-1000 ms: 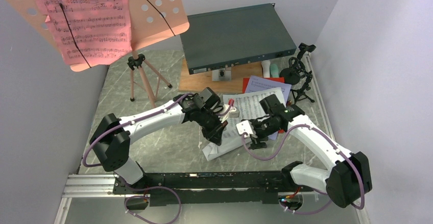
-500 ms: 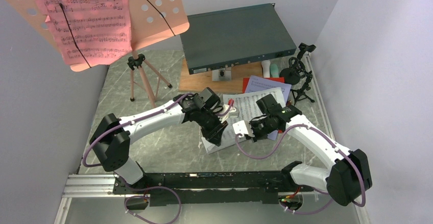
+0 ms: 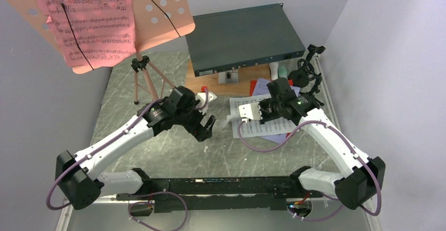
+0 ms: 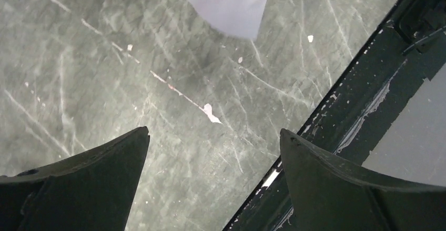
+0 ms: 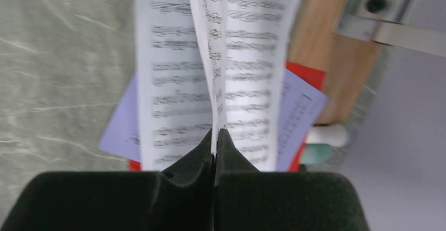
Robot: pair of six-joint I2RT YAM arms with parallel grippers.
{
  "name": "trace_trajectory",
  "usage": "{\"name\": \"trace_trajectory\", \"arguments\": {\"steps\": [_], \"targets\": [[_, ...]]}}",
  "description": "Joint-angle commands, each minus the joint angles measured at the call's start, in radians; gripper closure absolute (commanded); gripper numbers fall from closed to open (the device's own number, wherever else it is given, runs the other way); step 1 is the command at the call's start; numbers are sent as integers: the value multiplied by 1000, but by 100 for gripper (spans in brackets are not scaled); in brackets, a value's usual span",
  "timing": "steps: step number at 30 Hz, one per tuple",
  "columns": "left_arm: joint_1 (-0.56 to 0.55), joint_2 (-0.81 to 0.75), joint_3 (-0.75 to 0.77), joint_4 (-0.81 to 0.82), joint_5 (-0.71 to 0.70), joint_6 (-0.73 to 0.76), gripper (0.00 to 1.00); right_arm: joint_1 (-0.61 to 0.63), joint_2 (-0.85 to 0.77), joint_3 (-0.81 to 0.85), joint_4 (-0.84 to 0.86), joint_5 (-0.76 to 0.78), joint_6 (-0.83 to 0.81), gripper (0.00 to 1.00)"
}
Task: Pack up the instrument practice props
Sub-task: Place the sheet music at the center of the board.
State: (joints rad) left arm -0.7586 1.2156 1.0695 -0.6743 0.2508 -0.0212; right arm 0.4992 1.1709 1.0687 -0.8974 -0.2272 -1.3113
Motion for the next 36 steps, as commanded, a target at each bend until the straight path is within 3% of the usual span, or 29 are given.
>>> {"name": "trace_trajectory", "arguments": {"steps": [1,6,14,21,27,36], "targets": [[5,-57,-52,48,-92,-80,1,-1,20,64,41,139,-44,100],[7,-86,-82,51,-87,-95,0,-1,11,-65,45,123,-96,100],[8,-106,-95,64,-80,-91,1,-110,-24,-401,232,142,-176,95],[8,-101,-91,63,-71,-101,1,-264,17,-413,369,125,-256,90],[8,-114,-84,56,-73,-103,1,-266,40,-404,501,117,-261,88],[8,-117,-63,34,-79,-101,1,-267,153,-369,639,219,-217,75]]}}
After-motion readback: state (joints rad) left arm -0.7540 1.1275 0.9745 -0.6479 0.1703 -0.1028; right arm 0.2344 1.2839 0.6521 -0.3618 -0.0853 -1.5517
